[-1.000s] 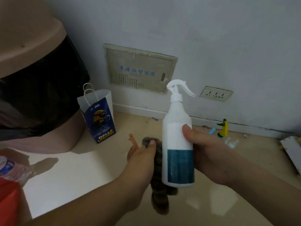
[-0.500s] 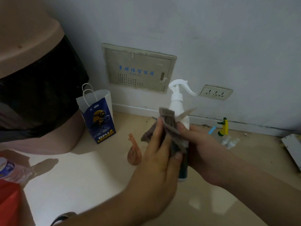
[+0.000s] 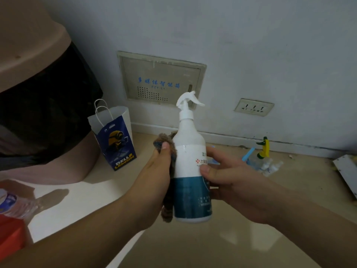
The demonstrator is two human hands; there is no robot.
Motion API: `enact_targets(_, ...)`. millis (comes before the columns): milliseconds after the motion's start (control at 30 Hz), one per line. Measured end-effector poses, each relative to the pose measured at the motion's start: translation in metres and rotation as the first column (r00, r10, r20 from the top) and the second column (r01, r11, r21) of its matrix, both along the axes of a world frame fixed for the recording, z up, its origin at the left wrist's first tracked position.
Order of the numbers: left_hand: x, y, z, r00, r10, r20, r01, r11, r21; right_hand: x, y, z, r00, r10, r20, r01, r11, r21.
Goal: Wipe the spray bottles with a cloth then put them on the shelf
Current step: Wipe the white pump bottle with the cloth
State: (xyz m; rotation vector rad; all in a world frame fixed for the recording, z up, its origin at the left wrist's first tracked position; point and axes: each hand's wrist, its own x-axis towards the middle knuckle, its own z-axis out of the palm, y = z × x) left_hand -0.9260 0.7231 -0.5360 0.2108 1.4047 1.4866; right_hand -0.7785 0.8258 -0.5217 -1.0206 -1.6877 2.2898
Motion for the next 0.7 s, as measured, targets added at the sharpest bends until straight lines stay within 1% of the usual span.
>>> enact_targets(100,0.001,-0.001,0.000,0.999,0.035,0.031,-0.036,0.999,0.036,-0.002,-0.001,0.000,0.999,-0.010,-0.033,0.008,0.999,-0.046)
enact_targets(167,0.000,-0.003,0.000,0.999,0.016,0.031,-0.018,0.999,0.050,-0.002,-0.002,-0.001,0.999,-0.007,-0.039,0.005,0.999,-0.046)
enact_targets(200,0.001,-0.003,-0.001,1.000,-0.007,0.016,0.006,0.998,0.054,-0.002,-0.002,-0.002,0.999,-0.006,-0.036,0.005,0.999,-0.040)
enact_targets(233,0.002,-0.003,0.000,0.999,-0.036,-0.040,0.039,0.998,0.058,-0.002,-0.002,-0.003,0.999,-0.008,-0.032,0.007,0.999,-0.034)
enact_targets(300,0.009,-0.007,-0.001,0.970,-0.099,-0.224,0.123,0.988,0.096,-0.001,-0.001,-0.004,1.000,-0.011,-0.029,0.010,1.000,-0.024)
enact_targets(333,0.016,-0.009,-0.003,0.930,-0.106,-0.353,0.163,0.977,0.135,-0.001,-0.001,-0.004,1.000,-0.006,-0.029,0.006,1.000,-0.012)
enact_targets(367,0.023,-0.013,-0.010,0.851,-0.089,-0.517,0.206,0.963,0.173,-0.001,-0.002,-0.004,1.000,0.001,-0.024,-0.001,1.000,0.005)
enact_targets(400,0.030,-0.017,-0.016,0.741,-0.064,-0.668,0.253,0.949,0.190,-0.001,-0.003,-0.004,1.000,0.006,-0.017,-0.005,1.000,0.021)
enact_targets(433,0.034,-0.020,-0.019,0.641,-0.076,-0.764,0.305,0.938,0.163,-0.001,-0.003,-0.004,1.000,0.000,-0.011,0.000,0.999,0.032)
enact_targets(467,0.033,-0.020,-0.022,0.637,-0.113,-0.762,0.330,0.934,0.137,-0.001,-0.004,-0.005,1.000,-0.015,-0.009,0.016,0.999,0.045)
enact_targets(533,0.019,-0.011,-0.013,0.772,-0.122,-0.624,0.273,0.950,0.151,-0.004,-0.005,-0.006,0.999,-0.051,-0.012,0.052,0.996,0.071)
enact_targets(600,0.004,0.001,0.001,0.903,-0.115,-0.415,0.198,0.967,0.163,-0.007,-0.008,-0.007,0.997,-0.078,-0.009,0.079,0.995,0.066)
enact_targets(633,0.001,0.005,0.005,0.933,-0.092,-0.347,0.147,0.980,0.134,-0.009,-0.010,-0.007,0.997,-0.079,-0.006,0.079,0.995,0.058)
enact_targets(667,0.005,0.005,0.005,0.912,-0.080,-0.402,0.131,0.986,0.101,-0.010,-0.011,-0.007,0.998,-0.067,-0.005,0.067,0.996,0.054)
enact_targets(700,0.016,0.003,0.000,0.833,-0.084,-0.546,0.137,0.989,0.056,-0.011,-0.011,-0.007,0.998,-0.059,-0.001,0.059,0.996,0.060)
